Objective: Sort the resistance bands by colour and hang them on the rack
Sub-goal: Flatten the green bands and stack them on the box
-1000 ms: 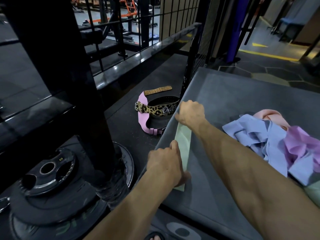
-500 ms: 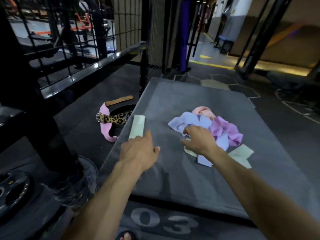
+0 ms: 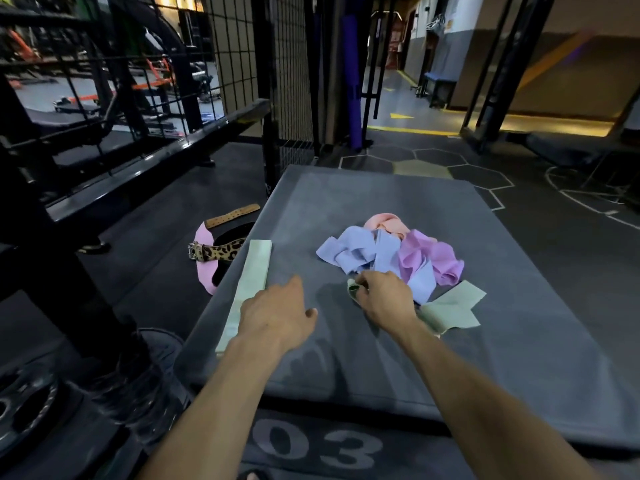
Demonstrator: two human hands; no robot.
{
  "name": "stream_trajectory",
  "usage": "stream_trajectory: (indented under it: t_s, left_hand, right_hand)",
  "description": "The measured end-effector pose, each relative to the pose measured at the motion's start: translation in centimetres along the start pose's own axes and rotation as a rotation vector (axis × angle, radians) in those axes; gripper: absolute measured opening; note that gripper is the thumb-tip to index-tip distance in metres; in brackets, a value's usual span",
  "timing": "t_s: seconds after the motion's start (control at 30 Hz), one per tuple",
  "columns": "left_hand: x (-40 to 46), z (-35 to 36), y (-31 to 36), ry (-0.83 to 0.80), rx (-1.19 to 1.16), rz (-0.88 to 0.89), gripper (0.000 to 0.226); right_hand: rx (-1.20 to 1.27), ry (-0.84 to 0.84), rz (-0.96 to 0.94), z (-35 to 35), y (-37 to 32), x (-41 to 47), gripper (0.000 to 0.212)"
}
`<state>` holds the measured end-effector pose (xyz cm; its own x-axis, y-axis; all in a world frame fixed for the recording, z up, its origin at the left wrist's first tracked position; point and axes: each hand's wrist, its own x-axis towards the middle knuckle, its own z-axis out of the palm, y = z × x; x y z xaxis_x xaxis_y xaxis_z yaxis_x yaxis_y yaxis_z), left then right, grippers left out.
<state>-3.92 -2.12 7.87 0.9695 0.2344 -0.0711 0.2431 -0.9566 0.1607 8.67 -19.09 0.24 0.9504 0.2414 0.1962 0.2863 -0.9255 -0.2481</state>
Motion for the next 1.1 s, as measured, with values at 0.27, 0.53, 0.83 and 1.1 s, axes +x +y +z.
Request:
stream_trajectory:
  t_s: [0.27, 0.53, 0.83, 1.1]
  left_hand:
    - [0.7, 0.3, 2.0, 0.072, -0.045, 0.063, 0.033]
    - [0.6, 0.1, 2.7, 0.185, -0.444, 0.123, 0.025]
    - [-0.1, -0.5, 3.8, 0.145, -1.039, 0.235, 0.024]
    - [-0.5, 1.1, 2.6, -0.362, -1.264, 0.097, 0.032]
  right_hand:
    - [0.798, 0.363, 0.33, -5.9, 1.6, 0.1, 0.022]
    - [1.344, 0.26, 0.38, -10.6, 1.6, -1.6, 0.013]
    - [1.447, 0.116, 0.236, -12.2, -1.9, -4.6, 0.007]
    - [1.482, 0.118, 0.183, -13.1, -2.4, -5.1, 0.007]
